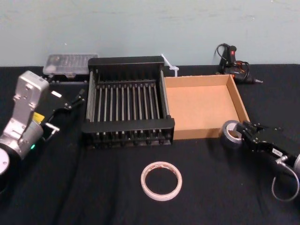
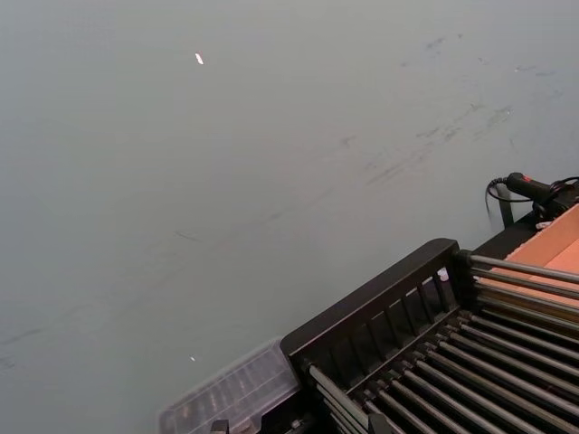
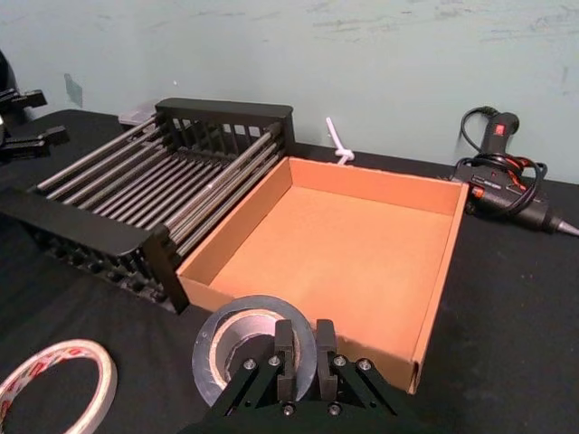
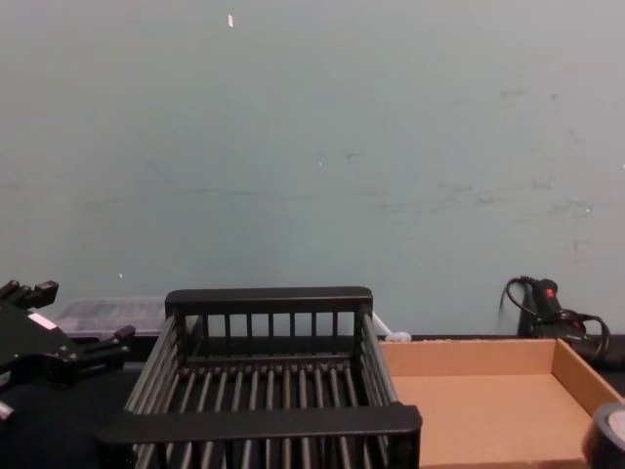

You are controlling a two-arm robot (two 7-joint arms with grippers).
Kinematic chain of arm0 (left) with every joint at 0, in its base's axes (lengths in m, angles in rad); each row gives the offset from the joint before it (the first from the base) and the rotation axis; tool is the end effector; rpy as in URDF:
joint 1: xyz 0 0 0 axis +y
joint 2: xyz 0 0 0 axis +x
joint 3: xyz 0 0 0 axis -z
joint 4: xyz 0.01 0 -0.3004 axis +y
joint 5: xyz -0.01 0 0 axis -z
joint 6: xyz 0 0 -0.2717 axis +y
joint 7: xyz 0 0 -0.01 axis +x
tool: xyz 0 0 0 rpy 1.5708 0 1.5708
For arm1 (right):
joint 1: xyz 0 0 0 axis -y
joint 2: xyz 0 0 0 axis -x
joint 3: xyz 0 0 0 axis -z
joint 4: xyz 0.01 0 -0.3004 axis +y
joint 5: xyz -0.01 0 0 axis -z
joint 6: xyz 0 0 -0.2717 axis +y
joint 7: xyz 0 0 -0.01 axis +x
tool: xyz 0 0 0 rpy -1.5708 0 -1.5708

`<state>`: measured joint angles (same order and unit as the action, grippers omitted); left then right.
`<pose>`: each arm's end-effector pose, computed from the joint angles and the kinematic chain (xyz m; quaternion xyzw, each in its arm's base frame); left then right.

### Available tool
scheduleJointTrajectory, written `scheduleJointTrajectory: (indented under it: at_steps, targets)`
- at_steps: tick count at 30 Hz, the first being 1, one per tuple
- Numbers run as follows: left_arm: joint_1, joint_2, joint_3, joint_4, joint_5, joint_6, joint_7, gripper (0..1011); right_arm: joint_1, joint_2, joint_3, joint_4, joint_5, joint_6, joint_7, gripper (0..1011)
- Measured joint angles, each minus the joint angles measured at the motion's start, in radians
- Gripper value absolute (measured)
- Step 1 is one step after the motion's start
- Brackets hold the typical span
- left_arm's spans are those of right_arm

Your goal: Pick up the white tape and place it into the black box , Pick up the silver tape and place it into the brown box.

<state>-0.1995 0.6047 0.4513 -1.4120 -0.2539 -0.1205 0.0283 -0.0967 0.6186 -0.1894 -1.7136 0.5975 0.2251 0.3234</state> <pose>0.3247 0.0984 -0.3035 0.1415 -0.1325 0.5800 0.7912 0.2590 -0.1122 -0.2804 -0.0995 0.1190 -0.4775 0.8648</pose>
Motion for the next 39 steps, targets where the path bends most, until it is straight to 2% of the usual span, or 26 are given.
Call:
scheduleJointTrajectory:
  at_steps: [16, 22, 39]
  targets:
    - [0.0, 0.0, 0.0, 0.0, 0.0, 0.0, 0.0, 1001, 0.124, -0.049, -0.044, 0.093, -0.011, 0.02, -0.015, 156]
    - [0.0, 0.0, 0.0, 0.0, 0.0, 0.0, 0.0, 1002, 0.191, -0.076, -0.07, 0.154, -0.023, 0.032, -0.014, 156]
    - [0.0, 0.0, 0.0, 0.0, 0.0, 0.0, 0.0, 1001, 0.321, -0.133, -0.114, 0.3, -0.066, 0.033, 0.001, 156]
